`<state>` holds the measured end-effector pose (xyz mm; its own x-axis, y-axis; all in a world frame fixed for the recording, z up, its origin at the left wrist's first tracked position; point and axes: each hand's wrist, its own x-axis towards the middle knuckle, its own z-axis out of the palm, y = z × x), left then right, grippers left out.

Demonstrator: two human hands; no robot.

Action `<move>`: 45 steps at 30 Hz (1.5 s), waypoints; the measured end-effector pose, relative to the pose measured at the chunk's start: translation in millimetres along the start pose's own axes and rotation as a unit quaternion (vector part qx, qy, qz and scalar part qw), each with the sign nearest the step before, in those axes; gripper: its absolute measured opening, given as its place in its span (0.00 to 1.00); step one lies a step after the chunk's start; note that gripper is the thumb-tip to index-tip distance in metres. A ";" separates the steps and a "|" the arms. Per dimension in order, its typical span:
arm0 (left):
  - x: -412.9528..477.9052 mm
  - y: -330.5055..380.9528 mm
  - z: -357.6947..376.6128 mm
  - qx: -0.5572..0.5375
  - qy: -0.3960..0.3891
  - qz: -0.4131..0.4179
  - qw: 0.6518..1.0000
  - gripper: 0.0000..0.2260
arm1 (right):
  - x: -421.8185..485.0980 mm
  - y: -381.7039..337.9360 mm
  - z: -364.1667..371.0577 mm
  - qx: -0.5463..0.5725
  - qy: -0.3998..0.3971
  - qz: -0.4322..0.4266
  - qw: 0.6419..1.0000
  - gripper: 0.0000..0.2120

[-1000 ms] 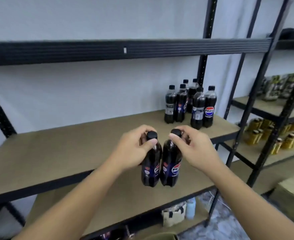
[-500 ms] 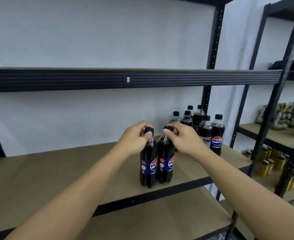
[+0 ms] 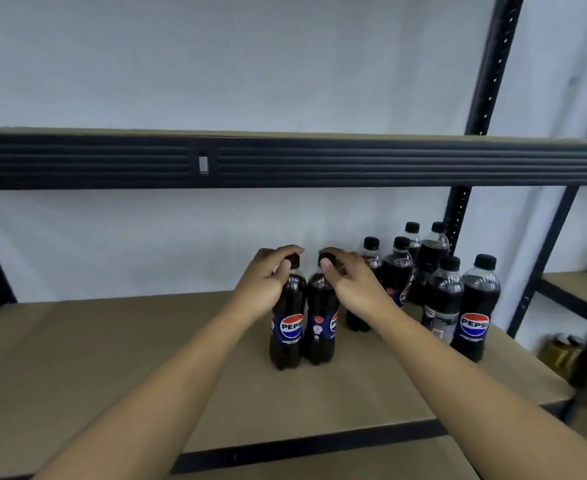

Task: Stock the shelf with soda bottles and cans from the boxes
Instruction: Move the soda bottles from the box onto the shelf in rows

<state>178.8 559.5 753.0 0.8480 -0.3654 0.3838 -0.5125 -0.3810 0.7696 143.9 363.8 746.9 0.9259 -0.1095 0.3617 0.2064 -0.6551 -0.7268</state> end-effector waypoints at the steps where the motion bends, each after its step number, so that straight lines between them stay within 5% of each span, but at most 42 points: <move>1: -3.3 -6.3 5.5 -0.005 0.003 0.001 1.000 0.17 | -4.3 4.4 2.9 0.021 -0.015 0.011 1.000 0.17; 4: -16.7 -31.1 23.0 -0.034 -0.001 0.012 0.999 0.25 | -25.2 17.8 14.3 0.088 -0.061 0.044 0.993 0.31; 7: -32.5 -69.3 37.7 -0.025 -0.016 0.002 1.000 0.33 | -45.0 40.4 26.2 0.116 -0.106 0.037 0.987 0.33; 10: -46.8 -102.9 48.8 0.085 -0.052 -0.050 0.994 0.30 | -64.3 68.6 40.7 0.090 -0.136 0.072 0.984 0.34; 22: 3.7 -119.6 83.9 0.077 0.007 -0.160 0.984 0.25 | -25.2 102.6 89.0 0.032 0.076 0.094 0.992 0.18; 32: 60.1 -121.1 94.2 0.095 0.009 -0.186 0.978 0.18 | 7.5 107.5 95.0 0.041 0.004 0.169 0.985 0.33; 45: 57.0 -131.8 94.7 0.149 -0.035 -0.172 0.973 0.20 | 12.8 112.0 83.3 0.004 -0.138 0.170 0.976 0.39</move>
<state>281.9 508.5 625.2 0.9705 -0.2260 0.0846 -0.2244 -0.7166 0.6604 205.2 351.4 621.5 0.9910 -0.1132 -0.0716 -0.1263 -0.6106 -0.7818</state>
